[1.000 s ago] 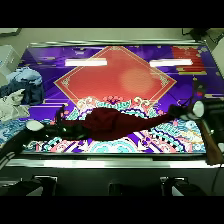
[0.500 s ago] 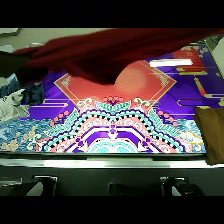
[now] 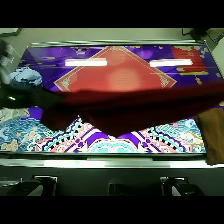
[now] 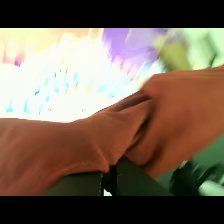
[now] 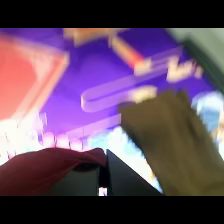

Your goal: Fold the clothes and pants, and hang the long-sleeved shirts on hangers.

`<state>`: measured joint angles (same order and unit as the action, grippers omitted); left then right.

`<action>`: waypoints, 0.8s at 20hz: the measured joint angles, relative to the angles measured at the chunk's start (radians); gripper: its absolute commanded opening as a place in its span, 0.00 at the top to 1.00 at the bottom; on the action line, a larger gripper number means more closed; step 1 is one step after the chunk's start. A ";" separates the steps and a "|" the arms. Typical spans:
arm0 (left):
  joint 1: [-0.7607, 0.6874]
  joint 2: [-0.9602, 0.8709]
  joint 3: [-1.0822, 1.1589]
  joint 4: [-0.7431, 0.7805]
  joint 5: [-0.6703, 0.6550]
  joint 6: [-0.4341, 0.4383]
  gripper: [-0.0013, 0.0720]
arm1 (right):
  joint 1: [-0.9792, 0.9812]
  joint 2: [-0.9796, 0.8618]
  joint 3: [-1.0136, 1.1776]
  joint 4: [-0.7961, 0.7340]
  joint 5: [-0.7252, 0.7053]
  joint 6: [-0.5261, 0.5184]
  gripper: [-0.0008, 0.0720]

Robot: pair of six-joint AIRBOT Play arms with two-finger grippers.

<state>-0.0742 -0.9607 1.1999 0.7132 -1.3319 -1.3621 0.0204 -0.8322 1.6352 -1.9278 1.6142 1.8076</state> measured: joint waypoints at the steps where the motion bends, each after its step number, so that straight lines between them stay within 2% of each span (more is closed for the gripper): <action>1: -0.037 -0.009 -0.077 0.012 0.034 -0.007 0.95 | 0.000 -0.003 -0.094 0.019 0.003 -0.014 0.94; 4: -0.111 -0.079 -0.245 0.038 0.117 -0.033 0.95 | 0.000 -0.049 -0.348 0.066 -0.112 -0.025 0.94; 6: -0.128 -0.161 -0.280 0.042 0.146 -0.034 0.95 | 0.000 -0.124 -0.441 0.076 -0.229 0.016 0.94; 10: -0.115 -0.346 -0.186 0.048 0.187 -0.007 0.95 | 0.000 -0.278 -0.500 0.128 -0.483 0.150 0.94; 13: -0.103 -0.480 -0.084 0.052 0.238 0.002 0.92 | 0.000 -0.366 -0.513 0.226 -0.631 0.249 0.94; 14: -0.101 -0.518 -0.064 0.052 0.254 0.005 0.72 | 0.001 -0.388 -0.516 0.258 -0.659 0.267 0.94; 15: -0.103 -0.557 -0.048 0.053 0.268 0.005 0.28 | 0.001 -0.406 -0.517 0.284 -0.680 0.282 0.94; 16: -0.104 -0.587 -0.037 0.053 0.269 0.006 0.02 | 0.001 -0.420 -0.518 0.304 -0.695 0.291 0.94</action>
<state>-0.1780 -1.5478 1.1633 0.7662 -1.0630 -1.3563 0.0212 -1.2526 1.1168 -1.6241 0.9195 2.0983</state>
